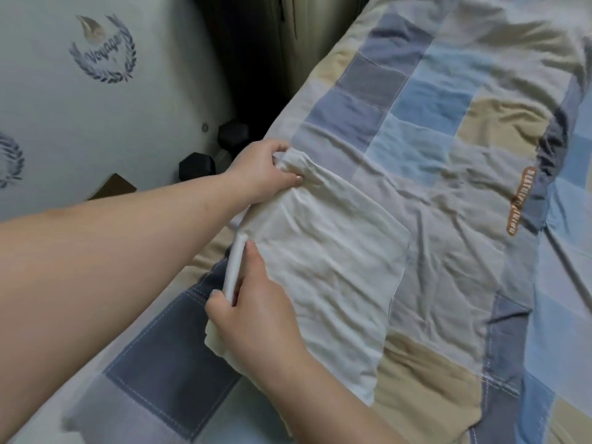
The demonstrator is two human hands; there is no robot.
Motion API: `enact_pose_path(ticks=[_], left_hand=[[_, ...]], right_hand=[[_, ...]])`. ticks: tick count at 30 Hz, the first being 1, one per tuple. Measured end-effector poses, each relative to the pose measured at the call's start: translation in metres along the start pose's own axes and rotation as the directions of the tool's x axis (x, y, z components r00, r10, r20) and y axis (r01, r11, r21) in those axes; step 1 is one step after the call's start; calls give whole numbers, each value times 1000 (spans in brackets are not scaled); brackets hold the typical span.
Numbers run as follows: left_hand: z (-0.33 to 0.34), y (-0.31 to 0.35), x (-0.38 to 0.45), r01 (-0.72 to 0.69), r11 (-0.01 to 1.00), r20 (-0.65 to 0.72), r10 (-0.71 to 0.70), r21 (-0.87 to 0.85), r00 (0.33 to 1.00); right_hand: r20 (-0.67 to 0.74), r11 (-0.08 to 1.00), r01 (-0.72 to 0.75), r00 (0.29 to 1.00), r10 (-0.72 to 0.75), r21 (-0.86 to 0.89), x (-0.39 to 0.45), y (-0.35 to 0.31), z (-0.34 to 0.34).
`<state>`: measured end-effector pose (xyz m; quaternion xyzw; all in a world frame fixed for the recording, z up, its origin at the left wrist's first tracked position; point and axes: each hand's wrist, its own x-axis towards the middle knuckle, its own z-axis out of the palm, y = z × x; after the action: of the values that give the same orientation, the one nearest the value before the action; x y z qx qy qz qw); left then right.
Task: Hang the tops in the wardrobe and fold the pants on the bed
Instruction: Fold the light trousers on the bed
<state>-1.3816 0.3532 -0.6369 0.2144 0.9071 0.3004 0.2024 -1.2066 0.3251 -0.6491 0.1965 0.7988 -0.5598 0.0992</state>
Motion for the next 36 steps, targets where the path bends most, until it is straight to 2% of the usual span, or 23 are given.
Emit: enact_pose_path(ticks=[4, 5, 6, 8, 9, 10, 12, 15, 17, 20, 23, 25, 27, 28, 30, 31, 32, 33, 35, 36], left_hand=[[10, -29, -1, 9, 996, -67, -3, 92, 998], [16, -33, -8, -32, 989, -98, 47, 147, 994], [23, -35, -17, -128, 968, -118, 156, 218, 981], [41, -39, -40, -377, 865, -25, 407, 331, 913], [52, -40, -51, -467, 800, 81, 474, 378, 877], [61, -43, -59, -515, 743, 190, 483, 428, 854], [83, -50, -64, -508, 677, 305, 406, 533, 861], [101, -56, -55, -436, 639, 265, 350, 633, 898], [112, -65, -48, -402, 611, 237, 335, 681, 912], [127, -90, -38, -340, 582, 227, 259, 738, 939], [137, -104, -38, -278, 606, 221, 169, 746, 961], [137, -99, -45, -287, 617, 215, 191, 733, 958], [134, -83, -53, -416, 652, 209, 374, 633, 904], [134, -73, -56, -540, 626, 200, 530, 563, 824], [139, -49, -49, -756, 453, 170, 795, 473, 582], [145, -35, -43, -817, 370, 208, 844, 442, 495], [153, -23, -39, -853, 320, 287, 843, 413, 455], [163, -15, -34, -866, 311, 402, 789, 391, 464], [186, -13, -23, -826, 350, 600, 568, 442, 563], [195, -18, -18, -793, 368, 636, 474, 485, 609]], right_hand=[[17, 985, -68, 997, 71, -157, 28, 12, 21], [25, 981, -76, 996, 82, -181, 32, 15, 24], [33, 979, -61, 997, 68, -195, 34, 17, 25], [101, 967, 66, 994, -42, -244, 33, 18, 28], [159, 947, 180, 977, -141, -265, 28, 20, 29], [198, 918, 298, 948, -251, -263, 22, 24, 28], [155, 843, 435, 900, -407, -317, 6, 46, 14], [9, 680, 440, 843, -537, -586, -13, 101, -19], [46, 598, 378, 868, -495, -707, -16, 130, -34], [187, 493, 339, 925, -331, -802, -12, 154, -30], [240, 488, 336, 938, -249, -805, -28, 176, -13], [286, 505, 420, 902, -323, -754, -45, 188, -15], [256, 569, 487, 861, -439, -662, -54, 193, -30], [188, 606, 467, 864, -467, -644, -53, 193, -41], [14, 631, 318, 899, -438, -708, -37, 188, -65], [-34, 600, 227, 920, -390, -767, -26, 184, -75], [-37, 560, 162, 944, -327, -812, -16, 180, -80], [-14, 535, 130, 967, -255, -835, -9, 179, -82], [40, 519, 118, 987, -159, -846, -7, 185, -72], [51, 520, 109, 991, -124, -847, -13, 190, -63]])
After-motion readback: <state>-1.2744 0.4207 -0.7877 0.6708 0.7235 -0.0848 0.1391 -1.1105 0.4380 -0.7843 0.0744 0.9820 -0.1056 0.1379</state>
